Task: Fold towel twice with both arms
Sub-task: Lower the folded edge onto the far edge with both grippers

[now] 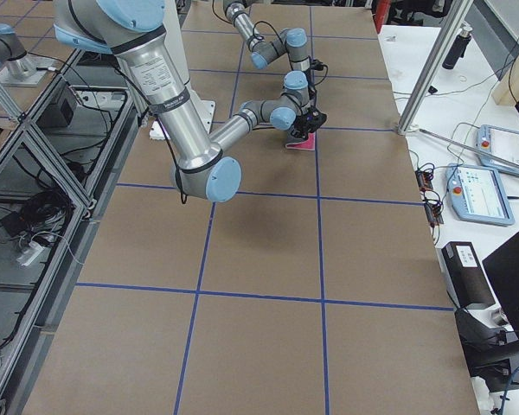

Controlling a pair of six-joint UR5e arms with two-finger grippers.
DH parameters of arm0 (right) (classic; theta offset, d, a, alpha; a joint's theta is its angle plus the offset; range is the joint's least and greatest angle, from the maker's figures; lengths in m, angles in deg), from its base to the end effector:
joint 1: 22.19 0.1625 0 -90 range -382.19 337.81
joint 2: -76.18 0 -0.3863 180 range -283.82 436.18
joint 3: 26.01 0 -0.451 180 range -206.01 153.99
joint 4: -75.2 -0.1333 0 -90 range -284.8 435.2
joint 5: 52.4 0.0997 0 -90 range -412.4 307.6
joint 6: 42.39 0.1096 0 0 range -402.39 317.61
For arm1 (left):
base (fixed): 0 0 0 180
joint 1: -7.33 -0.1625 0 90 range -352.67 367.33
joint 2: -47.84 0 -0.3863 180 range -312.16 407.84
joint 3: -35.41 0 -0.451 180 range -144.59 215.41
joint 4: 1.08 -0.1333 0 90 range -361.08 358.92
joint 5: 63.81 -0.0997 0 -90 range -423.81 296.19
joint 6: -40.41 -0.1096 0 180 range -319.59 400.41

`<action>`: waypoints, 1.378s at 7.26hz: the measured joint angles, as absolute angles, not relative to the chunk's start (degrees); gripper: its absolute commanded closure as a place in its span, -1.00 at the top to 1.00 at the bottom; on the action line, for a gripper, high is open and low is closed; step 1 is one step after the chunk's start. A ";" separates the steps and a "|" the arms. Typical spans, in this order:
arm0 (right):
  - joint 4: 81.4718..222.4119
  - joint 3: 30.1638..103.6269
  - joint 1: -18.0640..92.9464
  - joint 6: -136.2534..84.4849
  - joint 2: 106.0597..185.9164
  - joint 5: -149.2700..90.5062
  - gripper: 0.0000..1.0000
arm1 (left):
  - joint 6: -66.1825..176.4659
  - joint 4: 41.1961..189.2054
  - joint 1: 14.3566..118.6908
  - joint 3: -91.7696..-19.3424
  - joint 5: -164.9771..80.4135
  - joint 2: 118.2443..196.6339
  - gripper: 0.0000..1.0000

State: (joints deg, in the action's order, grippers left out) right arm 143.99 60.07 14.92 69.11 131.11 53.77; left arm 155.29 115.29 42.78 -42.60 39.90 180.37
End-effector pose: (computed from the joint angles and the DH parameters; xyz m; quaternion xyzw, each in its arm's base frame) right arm -0.5378 -0.5358 0.2307 -0.0657 -0.4499 0.3808 0.8052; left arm 0.5839 -0.5475 0.1926 -0.0609 0.4807 -0.3895 0.7833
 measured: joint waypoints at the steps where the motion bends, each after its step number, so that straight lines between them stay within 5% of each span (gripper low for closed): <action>1: 143.96 59.47 14.95 69.02 130.69 53.77 -1.00 | 154.52 115.27 42.93 -42.41 39.90 180.43 -1.00; 9: 143.93 58.17 15.76 68.26 130.07 53.86 -1.00 | 153.79 115.29 43.91 -42.03 39.90 180.56 -1.00; 10: 143.92 58.14 15.73 68.22 130.01 53.86 -1.00 | 153.79 115.29 43.91 -41.96 39.90 180.56 -0.71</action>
